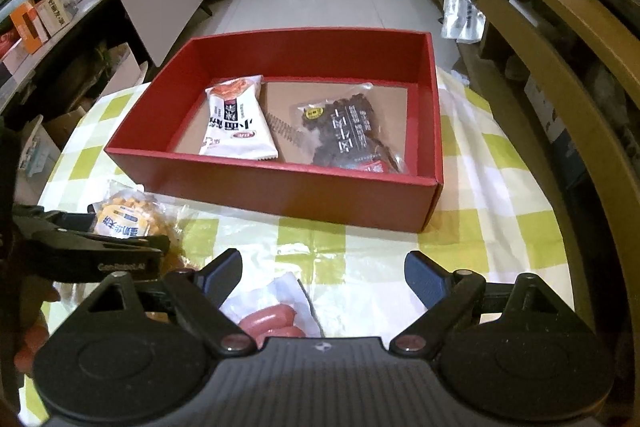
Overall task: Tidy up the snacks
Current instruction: 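Grasp the yellow cookie bag with the left tool, then grasp the red Trolli candy bag with the right tool while the left tool holds the cookie bag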
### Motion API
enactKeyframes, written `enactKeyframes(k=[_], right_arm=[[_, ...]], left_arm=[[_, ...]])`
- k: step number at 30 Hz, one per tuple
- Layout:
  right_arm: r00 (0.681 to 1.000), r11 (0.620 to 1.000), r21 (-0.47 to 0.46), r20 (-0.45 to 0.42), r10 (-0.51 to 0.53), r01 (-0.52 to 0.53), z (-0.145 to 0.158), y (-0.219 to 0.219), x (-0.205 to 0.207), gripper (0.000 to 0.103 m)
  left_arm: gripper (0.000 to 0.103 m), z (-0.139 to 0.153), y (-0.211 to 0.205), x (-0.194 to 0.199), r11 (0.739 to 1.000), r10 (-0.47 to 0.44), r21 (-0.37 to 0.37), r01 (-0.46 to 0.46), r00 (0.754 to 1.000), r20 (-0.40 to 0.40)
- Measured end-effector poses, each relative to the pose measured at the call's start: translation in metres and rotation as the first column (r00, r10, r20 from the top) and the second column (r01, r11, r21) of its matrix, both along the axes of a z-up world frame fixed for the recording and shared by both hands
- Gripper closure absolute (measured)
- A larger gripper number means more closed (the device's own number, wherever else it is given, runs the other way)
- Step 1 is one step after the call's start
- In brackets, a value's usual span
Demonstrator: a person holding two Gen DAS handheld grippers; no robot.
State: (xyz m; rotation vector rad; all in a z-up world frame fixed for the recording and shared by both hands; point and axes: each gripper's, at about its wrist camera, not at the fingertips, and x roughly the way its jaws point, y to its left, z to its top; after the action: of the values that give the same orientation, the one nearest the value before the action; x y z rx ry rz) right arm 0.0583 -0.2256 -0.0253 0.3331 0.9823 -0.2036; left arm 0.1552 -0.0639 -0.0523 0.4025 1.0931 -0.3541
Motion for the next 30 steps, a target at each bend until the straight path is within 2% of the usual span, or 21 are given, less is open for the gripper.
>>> enactKeyframes(k=[5, 12, 17, 23, 25, 30], right_arm=[[1.000, 1.000, 0.014, -0.014, -0.018, 0.018, 0.000, -0.002, -0.012, 0.009], [0.999, 0.999, 0.037, -0.031, -0.022, 0.023, 0.001, 0.001, -0.029, 0.010], [0.994, 0.994, 0.026, -0.019, 0.108, -0.107, 0.005, 0.035, -0.032, 0.010], [0.962, 0.964, 0.006, -0.057, 0.267, -0.267, -0.006, 0.080, -0.020, 0.011], [0.951, 0.954, 0.003, -0.077, 0.300, -0.300, -0.013, 0.090, -0.017, 0.014], [0.918, 0.928, 0.008, -0.148, 0.369, -0.372, -0.036, 0.111, -0.011, 0.028]], left_arm=[[0.024, 0.005, 0.005, -0.008, 0.999, 0.029, -0.012, -0.029, 0.999, -0.024], [0.024, 0.028, 0.022, -0.021, 0.995, 0.058, -0.085, -0.059, 0.998, -0.017], [0.024, 0.042, 0.035, -0.026, 0.989, 0.076, -0.125, -0.079, 0.997, -0.023], [0.024, 0.049, 0.055, -0.032, 0.986, 0.097, -0.136, -0.101, 0.995, -0.031], [0.024, 0.050, 0.062, -0.033, 0.985, 0.102, -0.136, -0.105, 0.994, -0.031], [0.024, 0.048, 0.074, -0.033, 0.986, 0.109, -0.125, -0.113, 0.993, -0.039]])
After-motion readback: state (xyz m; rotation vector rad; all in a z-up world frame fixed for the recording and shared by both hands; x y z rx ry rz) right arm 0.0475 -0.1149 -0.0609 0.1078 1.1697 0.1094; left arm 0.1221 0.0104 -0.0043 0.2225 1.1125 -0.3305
